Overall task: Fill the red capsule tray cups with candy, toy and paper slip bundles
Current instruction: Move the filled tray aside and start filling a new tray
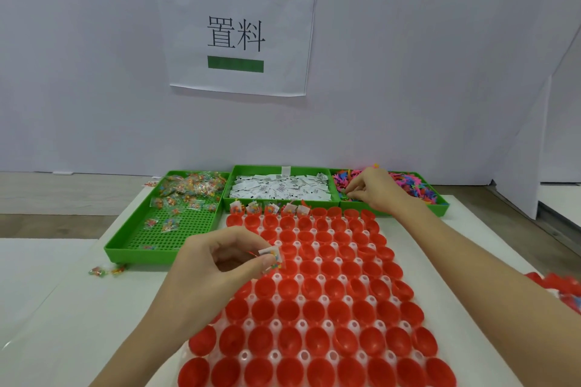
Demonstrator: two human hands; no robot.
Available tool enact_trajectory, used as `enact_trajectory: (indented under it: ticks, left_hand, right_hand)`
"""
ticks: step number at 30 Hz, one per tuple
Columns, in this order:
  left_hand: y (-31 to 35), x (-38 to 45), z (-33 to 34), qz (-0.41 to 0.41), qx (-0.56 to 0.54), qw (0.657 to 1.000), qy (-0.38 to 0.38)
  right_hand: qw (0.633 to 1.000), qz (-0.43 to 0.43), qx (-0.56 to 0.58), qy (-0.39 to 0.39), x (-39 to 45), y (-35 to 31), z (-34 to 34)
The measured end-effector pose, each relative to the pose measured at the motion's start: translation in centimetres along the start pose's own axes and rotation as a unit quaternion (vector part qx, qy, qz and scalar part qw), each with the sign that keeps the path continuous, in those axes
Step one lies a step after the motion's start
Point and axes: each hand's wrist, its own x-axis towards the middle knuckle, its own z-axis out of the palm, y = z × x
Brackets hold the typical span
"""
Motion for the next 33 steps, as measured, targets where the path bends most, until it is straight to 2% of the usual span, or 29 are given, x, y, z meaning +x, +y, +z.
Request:
enact_trajectory:
  ticks: [4, 10, 19, 23, 26, 29, 33]
  left_hand:
    - [0.0, 0.0, -0.3, 0.001, 0.006, 1.0, -0.005]
    - [-0.1, 0.0, -0.2, 0.002, 0.008, 1.0, -0.007]
    - [-0.1, 0.1, 0.2, 0.005, 0.016, 1.0, -0.006]
    - [-0.3, 0.2, 0.5, 0.018, 0.031, 0.999, 0.002]
    - [-0.2, 0.8, 0.9, 0.03, 0.044, 0.998, 0.011]
    - [0.3, 2.2, 1.5, 0.038, 0.046, 0.998, 0.012]
    - [0.9, 4.8, 2.4, 0.047, 0.035, 0.998, 0.019]
  right_hand:
    - [0.998, -0.018, -0.066, -0.009, 1.1, -0.3, 0.7]
    - [0.995, -0.019, -0.097, -0.002, 1.3, 0.0, 0.7]
    - [0.995, 0.047, 0.001, 0.093, -0.1, 0.9, 0.6]
    - [0.974, 0.098, 0.132, 0.157, -0.9, 0.9, 0.7]
    - [0.915, 0.133, 0.338, 0.176, -2.0, 0.2, 0.3]
    - [0.848, 0.118, 0.508, 0.098, -3.8, -1.7, -0.3]
    - [0.82, 0.055, 0.569, -0.012, -6.3, -4.2, -0.8]
